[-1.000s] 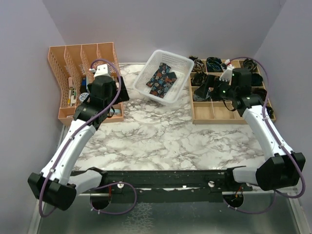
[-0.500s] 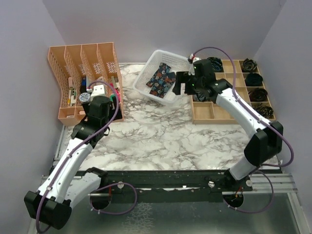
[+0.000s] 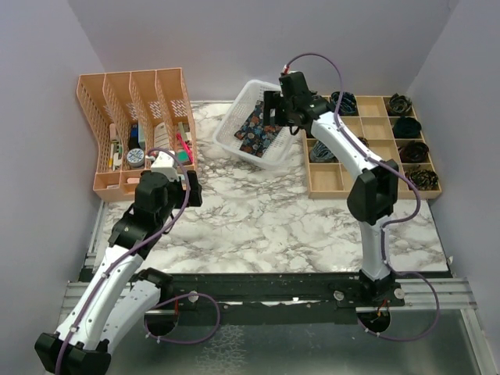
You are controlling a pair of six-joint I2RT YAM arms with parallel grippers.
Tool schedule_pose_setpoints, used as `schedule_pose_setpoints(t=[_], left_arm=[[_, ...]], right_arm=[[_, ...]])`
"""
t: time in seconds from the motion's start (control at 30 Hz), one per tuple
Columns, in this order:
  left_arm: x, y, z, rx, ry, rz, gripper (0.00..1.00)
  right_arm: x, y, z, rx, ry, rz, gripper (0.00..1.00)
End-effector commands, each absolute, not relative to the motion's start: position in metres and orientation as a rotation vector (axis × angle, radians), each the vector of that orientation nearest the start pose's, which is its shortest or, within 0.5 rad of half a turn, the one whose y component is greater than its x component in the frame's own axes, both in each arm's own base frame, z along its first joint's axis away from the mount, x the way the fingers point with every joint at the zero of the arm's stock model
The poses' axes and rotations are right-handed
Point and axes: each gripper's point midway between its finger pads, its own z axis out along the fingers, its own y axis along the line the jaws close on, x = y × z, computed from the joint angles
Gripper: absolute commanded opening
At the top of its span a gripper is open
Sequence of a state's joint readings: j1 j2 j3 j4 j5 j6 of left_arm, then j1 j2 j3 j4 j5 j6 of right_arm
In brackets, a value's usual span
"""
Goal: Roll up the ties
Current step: Pick up the tie from the bin.
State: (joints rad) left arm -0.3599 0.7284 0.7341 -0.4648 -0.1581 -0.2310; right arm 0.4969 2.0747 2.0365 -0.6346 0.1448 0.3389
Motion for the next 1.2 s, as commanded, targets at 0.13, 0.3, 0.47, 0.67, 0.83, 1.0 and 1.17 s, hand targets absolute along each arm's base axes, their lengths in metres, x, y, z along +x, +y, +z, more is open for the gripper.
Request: schedule_pose_setpoints(t=[0.13,0.3,0.47,0.67,0.83,1.0,1.17], left_arm=[[0.261,-0.077,0.201,0.016,1.973,-0.226,0.99],[0.262,-0.069,0.199,-0.016,1.977,-0.176,0.99],[0.264,-0.065,0.198,-0.033,1.979,-0.153,0.99],[0.265,-0.067,0.193,-0.032,1.998,-0.155,0.99],[0.267,-0.068,0.189,-0.027,2.016,-0.152,0.99],[0.268,-0.068,0.188,-0.025,2.022,-0.151,0.99],[0.268,-0.068,0.187,-0.028,2.024,-0.148,0.99]], right_arm=[[0.541,0.279,0.155,-0.089,2.284,0.233,0.87],[0.558,0.316,0.113,-0.157,2.318,0.375,0.83],[0.571,0.337,0.082,-0.187,2.296,0.35,0.9],[0.591,0.326,0.052,-0.147,2.252,0.185,0.94],[0.589,0.326,0.016,-0.17,2.273,0.095,0.93],[0.582,0.319,-0.025,-0.195,2.315,-0.004,0.7],[0.587,0.32,0.006,-0.192,2.271,0.001,0.35]])
